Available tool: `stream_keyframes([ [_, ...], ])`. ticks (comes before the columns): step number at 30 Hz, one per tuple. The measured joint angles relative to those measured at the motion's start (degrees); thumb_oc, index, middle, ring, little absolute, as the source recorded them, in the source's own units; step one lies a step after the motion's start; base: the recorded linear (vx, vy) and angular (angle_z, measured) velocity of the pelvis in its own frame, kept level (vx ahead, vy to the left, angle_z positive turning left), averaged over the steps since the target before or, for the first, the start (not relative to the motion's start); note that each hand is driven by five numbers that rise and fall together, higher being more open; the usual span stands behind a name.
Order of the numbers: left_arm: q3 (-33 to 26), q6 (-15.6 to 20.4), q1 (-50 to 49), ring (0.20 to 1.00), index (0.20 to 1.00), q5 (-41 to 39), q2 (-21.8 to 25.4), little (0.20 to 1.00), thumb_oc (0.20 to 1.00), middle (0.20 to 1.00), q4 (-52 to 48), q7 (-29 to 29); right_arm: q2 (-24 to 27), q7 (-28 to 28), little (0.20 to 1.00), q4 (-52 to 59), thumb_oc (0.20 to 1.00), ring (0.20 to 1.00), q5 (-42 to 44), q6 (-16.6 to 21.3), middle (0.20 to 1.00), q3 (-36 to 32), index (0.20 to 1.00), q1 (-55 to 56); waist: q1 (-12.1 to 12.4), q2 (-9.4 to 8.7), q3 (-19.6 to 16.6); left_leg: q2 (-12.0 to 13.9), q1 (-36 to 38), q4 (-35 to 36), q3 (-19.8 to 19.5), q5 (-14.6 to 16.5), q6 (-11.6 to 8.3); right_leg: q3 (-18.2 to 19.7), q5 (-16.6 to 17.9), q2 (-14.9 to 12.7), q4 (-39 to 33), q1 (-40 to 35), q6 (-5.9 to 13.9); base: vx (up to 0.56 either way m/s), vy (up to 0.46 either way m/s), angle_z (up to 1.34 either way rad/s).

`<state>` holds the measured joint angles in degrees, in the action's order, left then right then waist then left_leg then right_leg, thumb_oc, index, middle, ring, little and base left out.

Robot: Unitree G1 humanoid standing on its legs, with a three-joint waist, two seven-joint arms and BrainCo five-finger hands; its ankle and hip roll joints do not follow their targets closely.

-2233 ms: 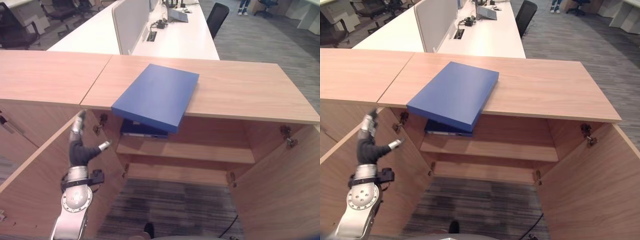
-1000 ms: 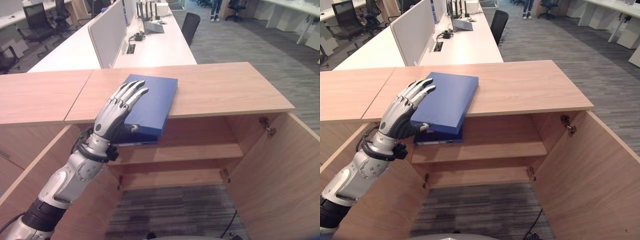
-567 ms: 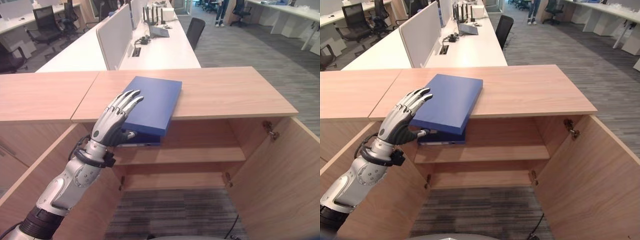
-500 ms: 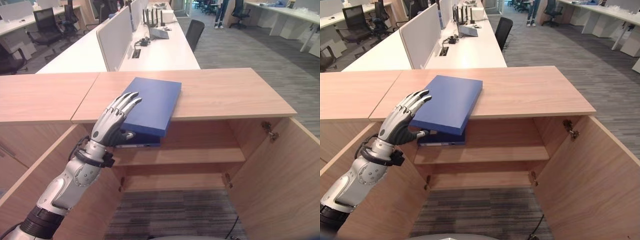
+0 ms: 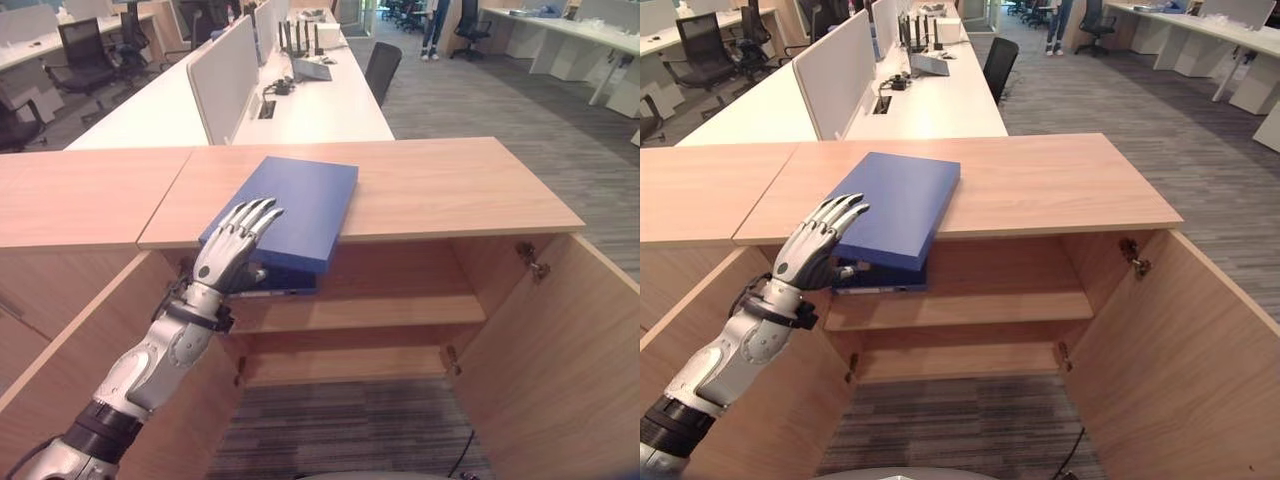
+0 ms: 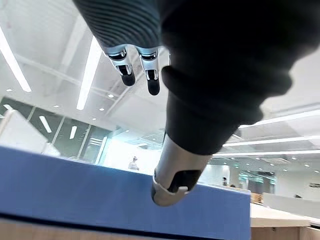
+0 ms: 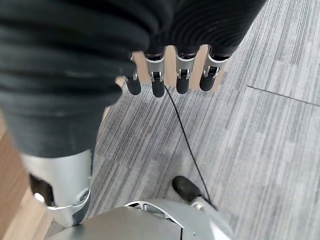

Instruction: Put the empty folder in the office cabinet

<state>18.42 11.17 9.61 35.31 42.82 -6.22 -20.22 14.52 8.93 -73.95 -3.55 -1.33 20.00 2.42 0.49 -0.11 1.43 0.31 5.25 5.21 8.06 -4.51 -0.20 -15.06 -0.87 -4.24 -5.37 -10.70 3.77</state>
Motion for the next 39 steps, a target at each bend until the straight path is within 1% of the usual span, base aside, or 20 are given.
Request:
stream_keyframes([
  [3, 0.33, -0.02, 0.01, 1.000, 1.000, 0.07, -0.03, 1.000, 1.000, 1.000, 0.32, -0.10, 0.02, 0.05, 1.000, 0.15, 1.000, 1.000, 0.01, 0.03, 1.000, -0.02, 1.000, -0.01, -0.39, 0.03, 0.02, 0.05, 0.00, 0.00, 0.28, 0.02, -0.01, 0.27, 0.04, 0.01, 0.00, 0.14, -0.01, 0.01, 0.003, -0.05],
  [5, 1.89, -0.39, 0.95, 1.000, 1.000, 0.30, -0.03, 1.000, 1.000, 1.000, 2.42, -0.37, 0.04, 0.06, 1.000, 0.14, 1.000, 1.000, 0.00, 0.02, 1.000, -0.02, 1.000, 0.00, -0.51, 0.05, 0.03, 0.05, 0.00, 0.00, 0.33, 0.03, -0.01, 0.32, 0.05, 0.01, 0.00, 0.15, -0.02, 0.00, 0.000, 0.00],
  [7, 2.31, -0.68, 1.03, 1.000, 1.000, 2.18, -0.17, 1.000, 1.000, 1.000, 3.75, -0.56, 0.04, 0.07, 1.000, 0.15, 1.000, 1.000, -0.01, 0.02, 1.000, 0.00, 1.000, -0.02, -0.56, 0.05, 0.03, 0.05, 0.00, 0.00, 0.40, 0.08, -0.01, 0.39, 0.05, 0.00, 0.00, 0.18, -0.01, 0.00, 0.000, 0.00],
  [13, 2.48, -2.36, 1.96, 1.000, 1.000, 4.56, -0.38, 1.000, 1.000, 1.000, 5.58, -1.60, 0.04, 0.10, 1.000, 0.15, 1.000, 1.000, -0.01, 0.03, 1.000, 0.01, 1.000, -0.02, -0.57, 0.04, 0.03, 0.05, 0.01, -0.01, 0.49, 0.08, 0.00, 0.46, 0.06, -0.01, 0.00, 0.22, -0.01, 0.00, 0.000, 0.00],
  [16, 2.83, -2.55, 2.05, 1.000, 1.000, 4.58, -0.39, 1.000, 1.000, 1.000, 6.16, -1.62, 0.04, 0.11, 1.000, 0.16, 1.000, 1.000, -0.01, 0.09, 1.000, 0.00, 1.000, -0.03, -0.69, 0.04, 0.03, 0.05, 0.01, -0.01, 0.52, 0.08, 0.00, 0.51, 0.06, -0.01, 0.00, 0.24, -0.01, 0.00, 0.000, 0.00],
  [19, 4.37, -2.49, 2.08, 1.000, 1.000, 4.61, -0.40, 1.000, 1.000, 1.000, 6.16, -1.59, 0.04, 0.12, 1.000, 0.16, 1.000, 1.000, -0.01, 0.17, 1.000, 0.00, 1.000, -0.04, -0.69, 0.05, 0.03, 0.05, 0.02, 0.00, 0.64, 0.09, 0.00, 0.63, 0.08, -0.02, 0.00, 0.29, -0.01, 0.00, 0.000, 0.00],
  [23, 4.45, -2.49, 2.19, 1.000, 1.000, 4.84, -0.41, 1.000, 1.000, 1.000, 6.48, -1.59, 0.09, 0.13, 1.000, 0.11, 1.000, 1.000, -0.03, 0.68, 1.000, 0.00, 1.000, -0.01, -0.85, 0.07, 0.04, 0.08, 0.03, -0.01, 0.82, 0.09, 0.00, 0.87, 0.15, -0.01, 0.00, 0.37, 0.00, 0.00, -0.001, -0.01],
  [26, 4.53, -2.56, 2.65, 1.000, 1.000, 6.50, -0.41, 1.000, 1.000, 1.000, 7.69, -1.60, 0.09, 0.13, 1.000, 0.11, 1.000, 1.000, -0.04, 0.72, 1.000, 0.00, 1.000, -0.01, -0.96, 0.07, 0.04, 0.08, 0.04, -0.01, 0.88, 0.09, 0.01, 0.95, 0.17, -0.01, 0.00, 0.39, 0.03, 0.00, 0.000, 0.00],
  [30, 6.72, -3.81, 5.16, 1.000, 1.000, 6.75, -0.40, 1.000, 1.000, 1.000, 10.92, -1.60, 0.09, 0.13, 1.000, 0.02, 1.000, 1.000, -0.16, 0.77, 1.000, 0.01, 1.000, -0.12, -1.30, 0.06, 0.04, 0.08, 0.05, -0.01, 0.97, 0.09, 0.01, 1.05, 0.21, -0.03, 0.00, 0.44, 0.11, 0.00, 0.000, 0.00],
  [37, 6.97, -4.19, 5.78, 1.000, 1.000, 6.94, -0.62, 1.000, 1.000, 1.000, 11.15, -1.61, 0.10, 0.17, 1.000, 0.11, 1.000, 1.000, -0.42, 0.97, 1.000, -0.02, 1.000, -0.19, -1.65, 0.09, 0.06, 0.10, 0.11, -0.01, 1.23, 0.09, 0.01, 1.33, 0.34, -0.02, 0.00, 0.50, -0.04, 0.00, 0.000, 0.00],
  [39, 7.24, -4.67, 6.36, 1.000, 1.000, 8.91, -0.67, 1.000, 1.000, 1.000, 11.66, -1.67, 0.12, 0.18, 1.000, 0.03, 1.000, 1.000, -0.43, 0.99, 1.000, -0.01, 1.000, -0.18, -1.65, 0.09, 0.05, 0.10, 0.14, -0.01, 1.27, 0.09, 0.01, 1.38, 0.38, -0.02, 0.00, 0.50, -0.06, 0.00, 0.000, 0.00],
])
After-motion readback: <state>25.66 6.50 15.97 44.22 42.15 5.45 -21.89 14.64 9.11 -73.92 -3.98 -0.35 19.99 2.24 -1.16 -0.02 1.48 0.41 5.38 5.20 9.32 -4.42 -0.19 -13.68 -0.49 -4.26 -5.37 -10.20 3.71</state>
